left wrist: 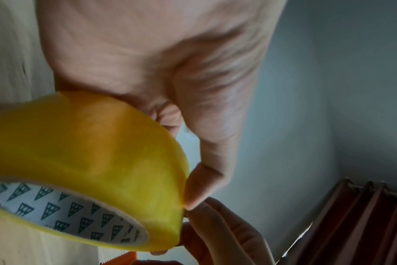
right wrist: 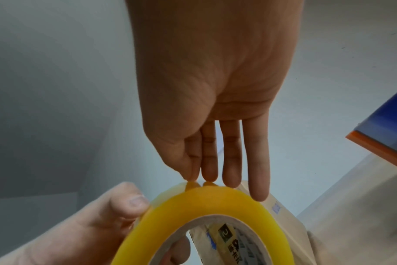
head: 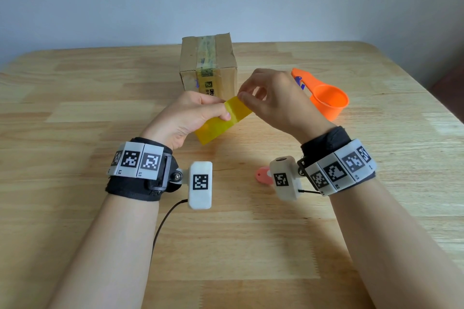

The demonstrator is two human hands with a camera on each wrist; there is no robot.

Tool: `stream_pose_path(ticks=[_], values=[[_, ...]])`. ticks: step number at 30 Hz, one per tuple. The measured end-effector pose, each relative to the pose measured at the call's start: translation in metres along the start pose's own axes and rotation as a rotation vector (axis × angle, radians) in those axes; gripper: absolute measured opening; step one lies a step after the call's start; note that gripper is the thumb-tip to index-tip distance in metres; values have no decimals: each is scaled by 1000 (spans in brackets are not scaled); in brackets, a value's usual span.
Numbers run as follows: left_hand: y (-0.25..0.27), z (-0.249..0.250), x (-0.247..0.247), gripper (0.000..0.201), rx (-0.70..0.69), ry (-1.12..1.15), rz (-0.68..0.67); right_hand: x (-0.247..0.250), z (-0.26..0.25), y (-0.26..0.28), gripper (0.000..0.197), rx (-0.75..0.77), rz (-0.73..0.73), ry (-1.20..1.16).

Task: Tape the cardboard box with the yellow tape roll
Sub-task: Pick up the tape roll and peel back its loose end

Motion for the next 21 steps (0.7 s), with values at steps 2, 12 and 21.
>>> stream_pose_path(ticks=[2,12,21], values=[[1,2,-3,39,-18,-4,-39,-1,2,0,13,3,-6,9],[-1,3,-3,18,-41,98,32,-4,10,2,18,-59,-51,42],[-2,2,2,20,-37,132,68,3,14,2,6,-182,-71,-70]])
Point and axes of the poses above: each hand's wrist, its own y-axis away from the middle knuckle, its own x-axis out of the back of the hand, z = x × y, the point moved 8 cm from there along -y, towards the middle knuckle, and after that the axes turned 6 degrees about y, right-handed, at the moved point
